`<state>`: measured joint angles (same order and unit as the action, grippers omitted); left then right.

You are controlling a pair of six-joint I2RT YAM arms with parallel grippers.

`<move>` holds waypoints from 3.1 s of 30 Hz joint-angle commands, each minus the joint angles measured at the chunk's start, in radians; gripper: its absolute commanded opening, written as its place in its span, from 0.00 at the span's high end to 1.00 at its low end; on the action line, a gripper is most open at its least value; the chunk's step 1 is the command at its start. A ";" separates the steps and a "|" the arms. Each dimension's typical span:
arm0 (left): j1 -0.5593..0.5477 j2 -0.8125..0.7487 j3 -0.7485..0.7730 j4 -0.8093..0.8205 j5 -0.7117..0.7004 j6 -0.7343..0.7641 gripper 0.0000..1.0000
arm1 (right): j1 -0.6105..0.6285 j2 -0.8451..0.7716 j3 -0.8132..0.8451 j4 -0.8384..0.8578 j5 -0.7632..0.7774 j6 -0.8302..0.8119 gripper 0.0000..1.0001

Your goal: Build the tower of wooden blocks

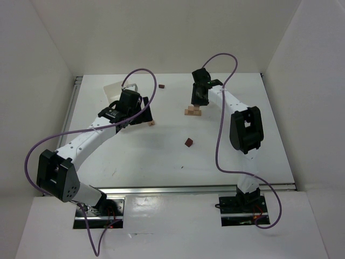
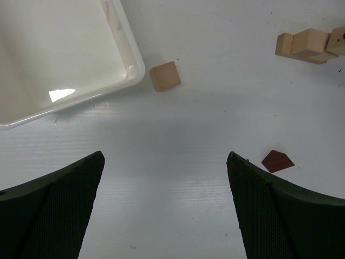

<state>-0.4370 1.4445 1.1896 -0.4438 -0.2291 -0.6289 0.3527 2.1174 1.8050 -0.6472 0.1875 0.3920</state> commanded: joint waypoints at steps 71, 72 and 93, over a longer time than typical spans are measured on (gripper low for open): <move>-0.006 0.703 0.519 -0.268 -0.171 -0.287 0.37 | -0.014 -0.401 -0.363 0.311 0.084 -0.153 0.00; -0.006 0.703 0.519 -0.268 -0.171 -0.287 0.40 | -0.014 -0.401 -0.363 0.311 0.084 -0.153 0.00; -0.083 0.654 0.645 -0.013 0.002 0.089 0.96 | -0.047 -0.421 -0.378 0.285 0.138 -0.142 0.00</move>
<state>-0.4858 2.1361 1.7321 -0.5705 -0.3035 -0.6739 0.3363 1.7195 1.4464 -0.3534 0.2775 0.2413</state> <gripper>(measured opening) 0.412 0.999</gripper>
